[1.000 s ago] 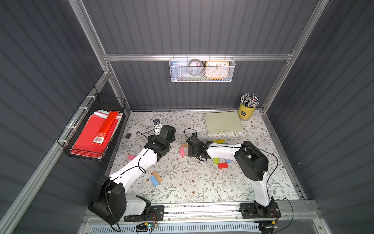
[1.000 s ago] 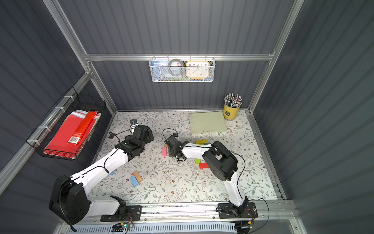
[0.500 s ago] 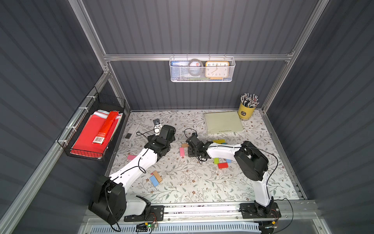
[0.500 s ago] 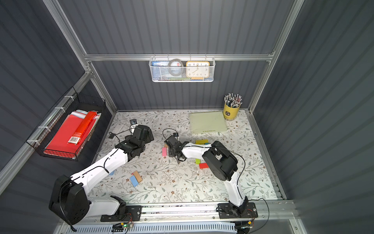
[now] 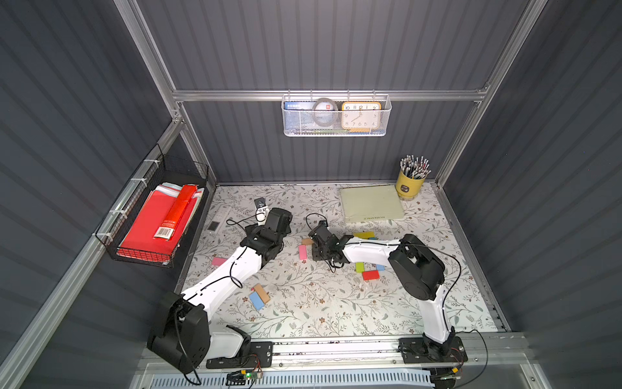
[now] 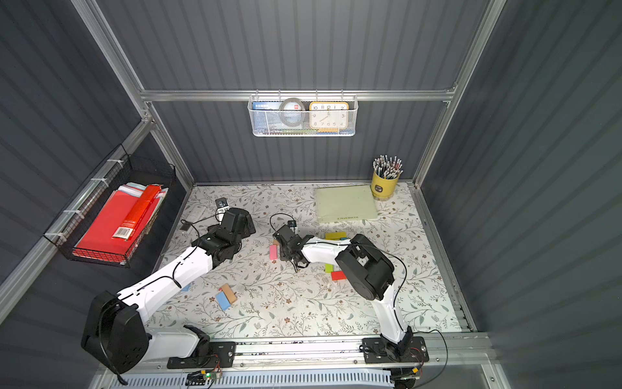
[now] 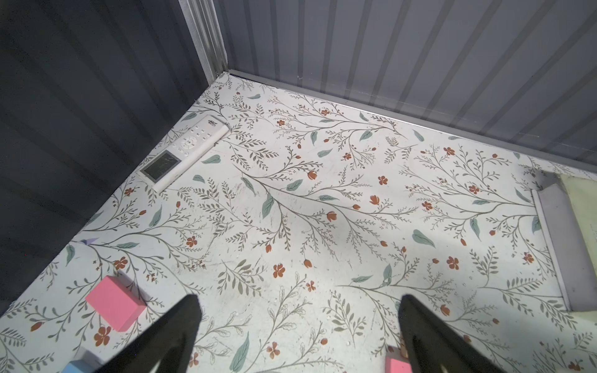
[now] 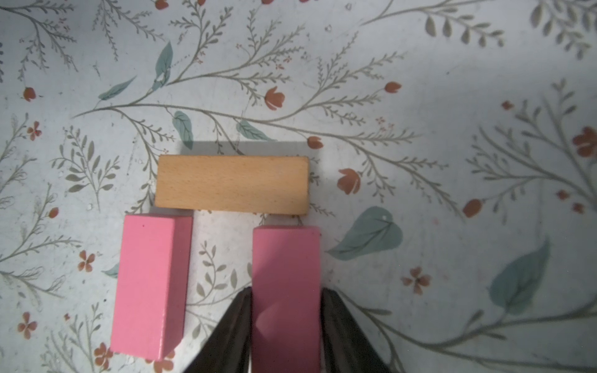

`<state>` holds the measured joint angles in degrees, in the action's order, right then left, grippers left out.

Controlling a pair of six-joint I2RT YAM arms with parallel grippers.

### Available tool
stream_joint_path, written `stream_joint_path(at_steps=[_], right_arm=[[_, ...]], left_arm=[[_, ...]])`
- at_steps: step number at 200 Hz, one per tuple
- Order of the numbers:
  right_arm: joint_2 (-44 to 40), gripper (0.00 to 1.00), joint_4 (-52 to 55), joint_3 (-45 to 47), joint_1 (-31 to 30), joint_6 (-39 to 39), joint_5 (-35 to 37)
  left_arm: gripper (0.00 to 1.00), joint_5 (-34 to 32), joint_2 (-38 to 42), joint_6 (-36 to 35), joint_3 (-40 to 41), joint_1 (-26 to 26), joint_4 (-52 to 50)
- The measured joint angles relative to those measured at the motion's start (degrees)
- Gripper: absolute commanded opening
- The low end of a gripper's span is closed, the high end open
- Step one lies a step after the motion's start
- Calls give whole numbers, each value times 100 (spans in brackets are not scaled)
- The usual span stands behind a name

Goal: Assemble the number 8 with building blocks
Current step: Assemble the building block at the center of the board, then pick up the building block from the center of the board.

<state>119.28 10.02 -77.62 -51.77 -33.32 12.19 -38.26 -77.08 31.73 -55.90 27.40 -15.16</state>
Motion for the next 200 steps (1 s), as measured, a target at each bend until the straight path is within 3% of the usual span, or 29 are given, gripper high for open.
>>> stream_joint_path(at_steps=[24, 64, 126, 153, 200], right_arm=[[0, 61, -42, -7, -15, 26, -42], [-179, 67, 149, -4, -4, 22, -4], [-1840, 68, -39, 387, 68, 286, 256], [-2197, 69, -330, 833, 201, 444, 260], [-2363, 69, -708, 1731, 437, 693, 28]], left_arm=[[99, -2, 0, 2, 11, 0, 0], [99, 4, 37, 20, 26, 0, -44], [99, 155, 520, 769, 28, -101, -673], [99, 400, 560, 1104, 151, -472, -973], [99, 1060, 713, 1405, 535, -1604, -1401]])
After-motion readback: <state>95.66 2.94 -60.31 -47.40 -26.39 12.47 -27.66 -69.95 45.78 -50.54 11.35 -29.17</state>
